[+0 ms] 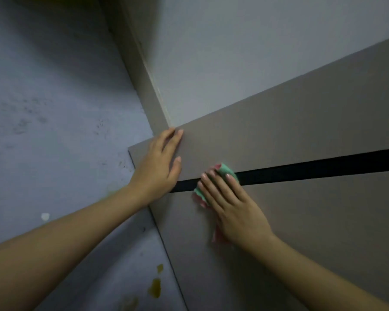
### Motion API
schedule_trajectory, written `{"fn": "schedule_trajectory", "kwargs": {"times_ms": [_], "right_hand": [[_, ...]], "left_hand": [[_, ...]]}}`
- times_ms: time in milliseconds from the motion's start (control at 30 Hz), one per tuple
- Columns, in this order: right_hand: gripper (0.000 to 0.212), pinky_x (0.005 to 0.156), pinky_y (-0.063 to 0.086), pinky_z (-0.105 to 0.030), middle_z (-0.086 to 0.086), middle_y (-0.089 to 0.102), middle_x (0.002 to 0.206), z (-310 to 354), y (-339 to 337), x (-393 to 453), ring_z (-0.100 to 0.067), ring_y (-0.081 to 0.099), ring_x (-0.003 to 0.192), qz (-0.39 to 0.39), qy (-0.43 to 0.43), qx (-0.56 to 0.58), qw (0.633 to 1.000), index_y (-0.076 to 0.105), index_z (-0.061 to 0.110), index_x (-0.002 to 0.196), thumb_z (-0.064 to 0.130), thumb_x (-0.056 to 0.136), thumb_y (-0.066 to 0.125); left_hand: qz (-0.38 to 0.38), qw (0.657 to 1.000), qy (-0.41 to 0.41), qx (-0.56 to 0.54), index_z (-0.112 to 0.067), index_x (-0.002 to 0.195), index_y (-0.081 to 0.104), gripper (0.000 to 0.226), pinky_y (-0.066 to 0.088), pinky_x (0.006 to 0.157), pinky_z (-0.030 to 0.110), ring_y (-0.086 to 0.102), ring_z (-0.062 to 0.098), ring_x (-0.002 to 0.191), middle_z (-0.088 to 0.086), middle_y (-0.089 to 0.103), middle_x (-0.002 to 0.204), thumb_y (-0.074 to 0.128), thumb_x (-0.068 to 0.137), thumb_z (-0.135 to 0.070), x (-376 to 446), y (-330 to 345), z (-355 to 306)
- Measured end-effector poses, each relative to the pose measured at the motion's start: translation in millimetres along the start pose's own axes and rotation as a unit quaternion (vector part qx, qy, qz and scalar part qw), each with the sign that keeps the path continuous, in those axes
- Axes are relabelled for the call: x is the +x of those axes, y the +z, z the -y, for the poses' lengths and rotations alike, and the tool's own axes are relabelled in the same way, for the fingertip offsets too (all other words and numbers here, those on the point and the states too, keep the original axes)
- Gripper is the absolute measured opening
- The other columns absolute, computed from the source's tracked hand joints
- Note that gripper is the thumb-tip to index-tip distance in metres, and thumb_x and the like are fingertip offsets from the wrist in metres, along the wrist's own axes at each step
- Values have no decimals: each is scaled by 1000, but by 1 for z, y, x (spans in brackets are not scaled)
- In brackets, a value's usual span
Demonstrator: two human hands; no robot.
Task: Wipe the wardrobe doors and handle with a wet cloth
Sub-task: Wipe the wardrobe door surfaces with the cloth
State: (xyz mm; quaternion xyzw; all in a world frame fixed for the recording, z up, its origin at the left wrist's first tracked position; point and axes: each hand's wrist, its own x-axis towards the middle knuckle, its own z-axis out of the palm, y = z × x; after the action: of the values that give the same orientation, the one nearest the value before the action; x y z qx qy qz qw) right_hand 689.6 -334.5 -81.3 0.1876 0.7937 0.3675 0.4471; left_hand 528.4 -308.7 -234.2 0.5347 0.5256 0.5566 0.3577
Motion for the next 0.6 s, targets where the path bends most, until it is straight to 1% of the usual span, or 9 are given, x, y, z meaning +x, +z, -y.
{"fn": "schedule_trajectory", "kwargs": {"times_ms": [67, 100, 133, 200, 333, 400, 467, 533, 600], "right_hand": [[62, 117, -9, -47, -14, 14, 151, 7, -8, 31, -31, 13, 144, -24, 12, 1, 1000, 26, 11, 145, 34, 88, 17], [59, 116, -12, -48, -14, 10, 152, 13, -8, 48, -32, 12, 145, -39, 7, -5, 999, 18, 9, 146, 27, 90, 12], [56, 114, -17, -51, -15, 3, 155, 21, -8, 64, -34, 5, 145, -55, -3, -11, 998, 5, 6, 146, 25, 93, 8], [54, 106, -27, -55, -16, -8, 157, 39, -7, 79, -35, -10, 144, 2, -29, -15, 999, -14, 1, 140, 26, 96, 4], [64, 105, -28, -53, -18, -8, 152, 62, 15, 52, -35, -12, 140, 40, -52, 1, 998, -3, 8, 148, 17, 84, -6], [61, 103, -30, -55, -23, -16, 149, 63, 16, 44, -39, -21, 134, 45, -94, -16, 994, -11, 5, 145, 16, 86, -3], [58, 101, -32, -53, -23, -23, 150, 60, 8, 63, -38, -27, 135, 73, -140, -13, 987, -23, -5, 139, 17, 89, -4], [56, 99, -28, -49, -19, -18, 155, 62, 2, 98, -36, -20, 142, 71, -138, 10, 988, -20, -3, 142, 22, 98, 2], [58, 99, -28, -49, -17, -13, 158, 69, 0, 128, -35, -16, 144, 55, -122, 27, 991, -15, -1, 145, 29, 101, 10]], "left_hand": [[-9, 1000, 19, 9, -7, 143, 39, 60, 21, 109, 25, 35, 29, 130, 19, 38, 143, 33, 91, -36, 5, -3, 9], [-12, 999, 29, 15, -5, 141, 41, 58, 23, 108, 26, 38, 32, 127, 20, 41, 140, 34, 91, -34, 9, -5, 14], [-14, 999, 37, 21, -4, 140, 42, 58, 23, 107, 27, 40, 34, 124, 21, 43, 137, 35, 92, -35, 16, -6, 18], [-1, 998, 48, 33, -7, 140, 42, 61, 23, 104, 28, 42, 35, 121, 19, 46, 135, 37, 93, -45, 33, -6, 26], [52, 996, 63, -19, -17, 137, 45, 79, 25, 100, 24, 41, 21, 120, 8, 50, 134, 30, 85, -74, 55, 2, 26], [80, 994, 24, -73, -28, 132, 47, 71, 35, 89, 22, 47, 7, 109, -5, 54, 126, 39, 79, -75, 60, 1, 29], [103, 990, -16, -90, -39, 117, 51, 58, 41, 79, 23, 54, 3, 97, -18, 57, 111, 43, 72, -76, 68, -4, 33], [128, 984, -41, -114, -35, 105, 57, 59, 46, 78, 25, 59, 2, 92, -19, 62, 101, 48, 66, -78, 76, -8, 34], [158, 977, -53, -131, -24, 106, 63, 71, 49, 83, 29, 61, 4, 92, -12, 66, 102, 49, 62, -78, 80, -10, 35]]}}
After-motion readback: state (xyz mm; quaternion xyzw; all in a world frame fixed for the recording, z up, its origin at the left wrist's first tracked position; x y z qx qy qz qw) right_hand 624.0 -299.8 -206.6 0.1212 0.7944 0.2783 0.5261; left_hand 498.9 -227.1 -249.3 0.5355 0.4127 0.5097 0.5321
